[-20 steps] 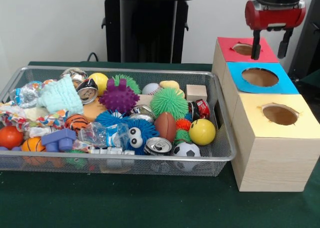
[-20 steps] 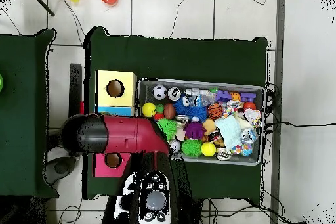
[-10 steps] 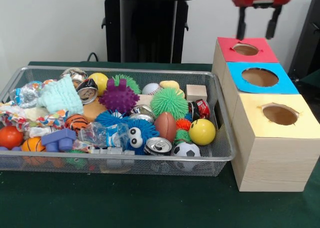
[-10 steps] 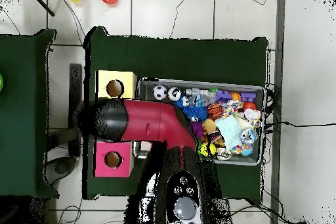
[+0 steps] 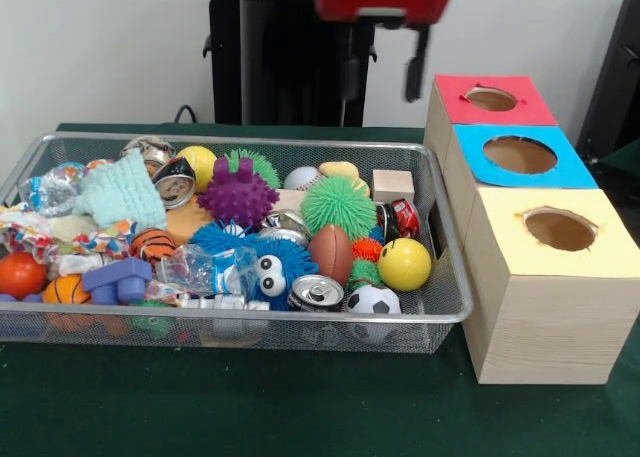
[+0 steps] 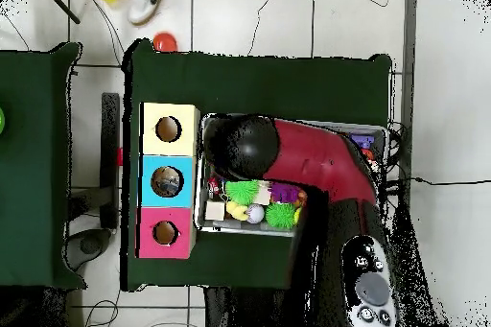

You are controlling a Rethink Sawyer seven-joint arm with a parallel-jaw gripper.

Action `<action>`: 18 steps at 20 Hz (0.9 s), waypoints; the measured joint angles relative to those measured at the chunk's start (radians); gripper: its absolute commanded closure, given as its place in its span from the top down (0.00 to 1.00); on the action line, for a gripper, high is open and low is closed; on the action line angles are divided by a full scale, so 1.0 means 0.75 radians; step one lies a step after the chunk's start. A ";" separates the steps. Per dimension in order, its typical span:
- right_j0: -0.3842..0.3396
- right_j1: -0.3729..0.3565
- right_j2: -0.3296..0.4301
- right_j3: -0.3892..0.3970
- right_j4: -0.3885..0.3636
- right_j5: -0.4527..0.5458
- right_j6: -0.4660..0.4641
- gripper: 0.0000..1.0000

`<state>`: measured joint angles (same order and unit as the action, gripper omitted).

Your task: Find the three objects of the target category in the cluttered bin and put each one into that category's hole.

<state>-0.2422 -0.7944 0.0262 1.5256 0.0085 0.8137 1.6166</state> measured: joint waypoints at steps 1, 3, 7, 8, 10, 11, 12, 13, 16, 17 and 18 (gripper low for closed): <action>-0.021 0.008 0.009 -0.012 -0.010 0.000 -0.001 1.00; -0.071 0.026 0.033 -0.039 -0.038 0.000 -0.005 1.00; -0.153 0.069 0.082 -0.093 -0.093 0.002 -0.018 1.00; -0.168 0.078 0.091 -0.104 -0.104 0.003 -0.020 1.00; -0.215 0.111 0.128 -0.141 -0.149 0.005 -0.028 1.00; -0.221 0.115 0.133 -0.146 -0.154 0.005 -0.028 1.00; -0.240 0.131 0.152 -0.161 -0.174 0.005 -0.030 1.00; -0.250 0.140 0.162 -0.170 -0.184 0.005 -0.030 1.00; -0.284 0.170 0.202 -0.192 -0.223 0.005 -0.030 1.00; -0.291 0.177 0.210 -0.194 -0.231 0.005 -0.030 1.00; -0.299 0.187 0.222 -0.196 -0.244 0.005 -0.030 1.00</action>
<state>-0.4665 -0.6545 0.1924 1.3789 -0.1747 0.8177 1.5938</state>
